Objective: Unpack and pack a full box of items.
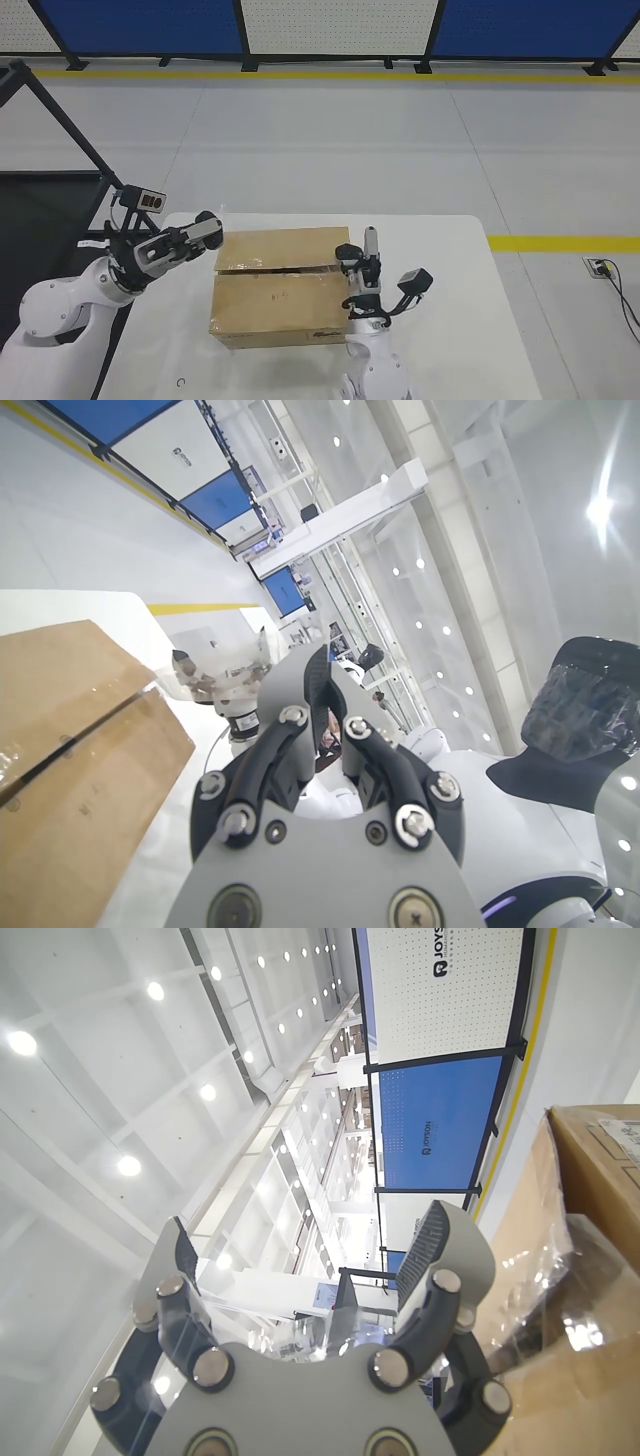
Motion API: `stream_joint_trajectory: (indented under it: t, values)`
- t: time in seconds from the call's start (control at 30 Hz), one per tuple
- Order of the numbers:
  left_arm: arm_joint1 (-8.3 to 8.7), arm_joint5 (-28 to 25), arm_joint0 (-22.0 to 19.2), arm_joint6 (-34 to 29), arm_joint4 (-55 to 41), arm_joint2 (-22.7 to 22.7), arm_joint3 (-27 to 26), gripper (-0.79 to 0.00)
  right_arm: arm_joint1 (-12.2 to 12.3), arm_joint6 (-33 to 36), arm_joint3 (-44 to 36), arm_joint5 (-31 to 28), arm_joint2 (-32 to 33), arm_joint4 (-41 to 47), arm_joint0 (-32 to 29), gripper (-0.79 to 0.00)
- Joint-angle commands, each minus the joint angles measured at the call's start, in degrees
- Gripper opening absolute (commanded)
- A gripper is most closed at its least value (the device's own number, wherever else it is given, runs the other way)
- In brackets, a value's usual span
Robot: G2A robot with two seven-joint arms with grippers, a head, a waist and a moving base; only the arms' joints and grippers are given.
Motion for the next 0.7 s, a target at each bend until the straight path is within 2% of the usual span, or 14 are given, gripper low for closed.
stream_joint_trajectory:
  t: [0.0,0.33,0.67]
  values:
    - [-0.03,-0.1,-0.3,0.7,1.3,0.4,0.6,-0.785,0.1,1.0,0.0,1.1,0.0,-0.5,-0.1,0.0]
    - [0.13,0.3,-0.1,0.7,2.7,0.1,5.4,-0.785,0.9,7.9,-0.8,1.6,0.6,-0.3,-0.7,0.0]
    - [0.5,0.6,3.2,0.2,0.8,-2.1,6.7,-0.785,1.4,12.3,-0.8,3.7,0.8,0.6,0.1,0.0]
